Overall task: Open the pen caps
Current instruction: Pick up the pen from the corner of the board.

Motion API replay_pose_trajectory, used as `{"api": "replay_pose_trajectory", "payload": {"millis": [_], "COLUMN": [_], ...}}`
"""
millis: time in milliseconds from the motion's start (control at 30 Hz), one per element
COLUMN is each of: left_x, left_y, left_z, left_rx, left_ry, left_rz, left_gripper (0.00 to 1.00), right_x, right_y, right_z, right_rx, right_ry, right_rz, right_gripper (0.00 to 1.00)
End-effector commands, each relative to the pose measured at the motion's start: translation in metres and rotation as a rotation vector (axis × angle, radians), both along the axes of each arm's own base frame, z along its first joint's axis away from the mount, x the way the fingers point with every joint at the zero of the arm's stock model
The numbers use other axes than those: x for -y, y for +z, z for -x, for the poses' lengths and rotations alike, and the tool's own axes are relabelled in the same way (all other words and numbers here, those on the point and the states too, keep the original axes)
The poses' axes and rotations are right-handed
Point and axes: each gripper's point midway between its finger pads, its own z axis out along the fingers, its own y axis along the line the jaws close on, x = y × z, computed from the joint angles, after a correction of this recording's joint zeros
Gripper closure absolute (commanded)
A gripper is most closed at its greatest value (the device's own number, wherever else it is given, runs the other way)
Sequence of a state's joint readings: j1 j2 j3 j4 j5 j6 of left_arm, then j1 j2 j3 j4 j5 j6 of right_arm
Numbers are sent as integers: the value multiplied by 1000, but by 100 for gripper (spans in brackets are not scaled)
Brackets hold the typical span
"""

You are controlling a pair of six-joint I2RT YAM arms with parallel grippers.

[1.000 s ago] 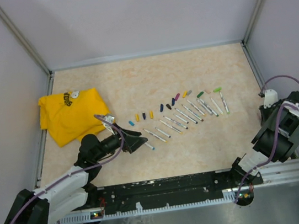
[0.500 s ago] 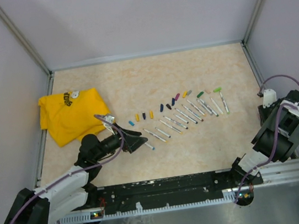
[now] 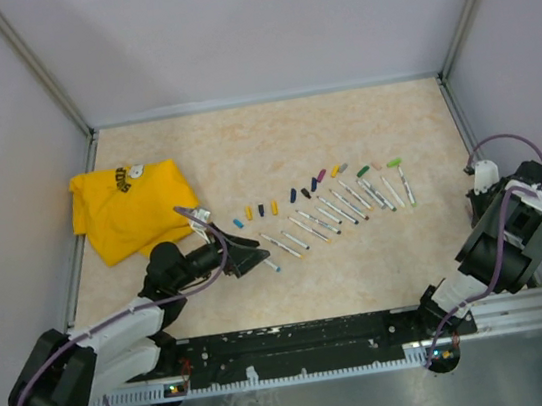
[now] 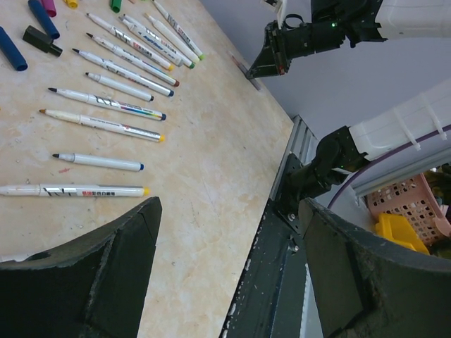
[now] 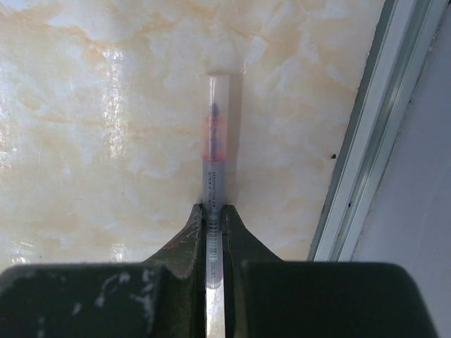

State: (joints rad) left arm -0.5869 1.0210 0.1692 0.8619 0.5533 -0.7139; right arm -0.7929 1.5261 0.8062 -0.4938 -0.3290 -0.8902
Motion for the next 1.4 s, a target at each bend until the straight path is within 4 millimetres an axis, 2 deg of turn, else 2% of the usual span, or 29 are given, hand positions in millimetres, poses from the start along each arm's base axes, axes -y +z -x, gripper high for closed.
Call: {"api": "replay_pose_trajectory", "payload": {"millis": [0,267,467,600,733,800,967,1167,1367], "left_x": [2,7,9,12,13,13,12,5,0], "left_y": [6,3,8,8,8,9,8,12,20], "left_z": [5,9,12,13,11,10,6,-1,-5], "left_rx": [20,17,30,31,29,27,19,41,73], "left_ry": [-32,-76,-95,-97,-82,-69,-24,50,98], "left_rz": [41,56,117,140,159,170,183,194,207], "left_gripper": [16,17,18,18,18,18,19,18,18], "right_x": [-16,-40,-79,-120,-171,-209,-279,-346,-388], "right_y": [-6,43,78,104,130,140,164,171,165], "right_z": [6,-13,-27,-37,-44,-44,-41,-31,-19], "right_rx": [-23,130,213,261,305,310,349,333,289], "right_ry": [31,110,238,357,501,620,817,963,1018], "right_rz": [-46,-117,-205,-258,-309,-334,-375,-480,-601], "right_gripper": [100,100,100,100,100,100,100,100,100]}}
